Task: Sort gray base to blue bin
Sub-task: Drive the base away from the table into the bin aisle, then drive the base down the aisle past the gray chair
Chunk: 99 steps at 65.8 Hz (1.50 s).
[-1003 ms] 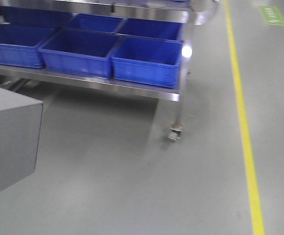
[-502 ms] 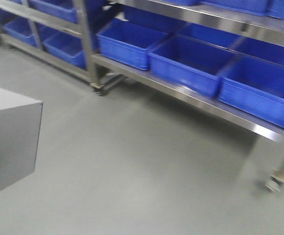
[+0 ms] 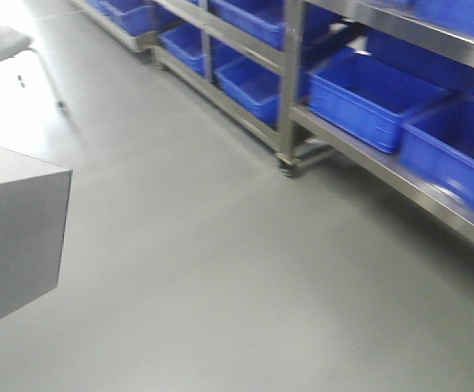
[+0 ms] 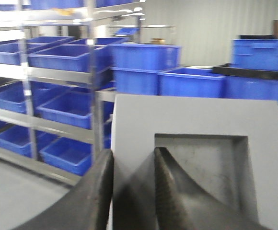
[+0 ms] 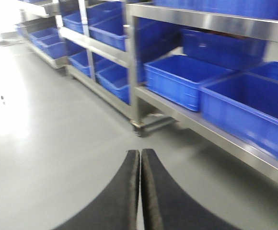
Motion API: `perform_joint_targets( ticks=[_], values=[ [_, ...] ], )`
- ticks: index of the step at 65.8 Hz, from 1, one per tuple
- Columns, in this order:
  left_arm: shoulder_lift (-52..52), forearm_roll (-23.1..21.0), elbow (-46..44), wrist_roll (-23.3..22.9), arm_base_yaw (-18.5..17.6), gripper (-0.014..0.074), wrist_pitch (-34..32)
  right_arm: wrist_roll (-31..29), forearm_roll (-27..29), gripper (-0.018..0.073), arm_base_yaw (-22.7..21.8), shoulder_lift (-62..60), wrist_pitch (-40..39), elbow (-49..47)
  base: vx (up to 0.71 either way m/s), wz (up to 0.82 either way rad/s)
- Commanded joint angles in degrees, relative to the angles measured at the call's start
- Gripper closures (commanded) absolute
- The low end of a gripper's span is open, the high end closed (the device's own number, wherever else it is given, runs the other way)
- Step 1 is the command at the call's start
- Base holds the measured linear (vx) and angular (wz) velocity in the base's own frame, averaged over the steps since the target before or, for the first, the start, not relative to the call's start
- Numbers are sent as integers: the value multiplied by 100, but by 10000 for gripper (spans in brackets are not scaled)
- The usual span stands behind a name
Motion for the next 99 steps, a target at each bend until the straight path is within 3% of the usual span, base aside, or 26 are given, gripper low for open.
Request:
perform_joint_targets(
  ticks=[1,55,99],
  values=[
    [53,-83,-154,-75,-22,603,-602,-65,-43,564,-15,103,-413,11,33,56],
    [53,-83,-154,-75,-22,603,-602,-65,-43,564,-15,103,-413,11,32,59],
    [53,-83,-154,-75,-22,603,-602,-65,-43,564,-15,103,-413,11,35,13]
  ],
)
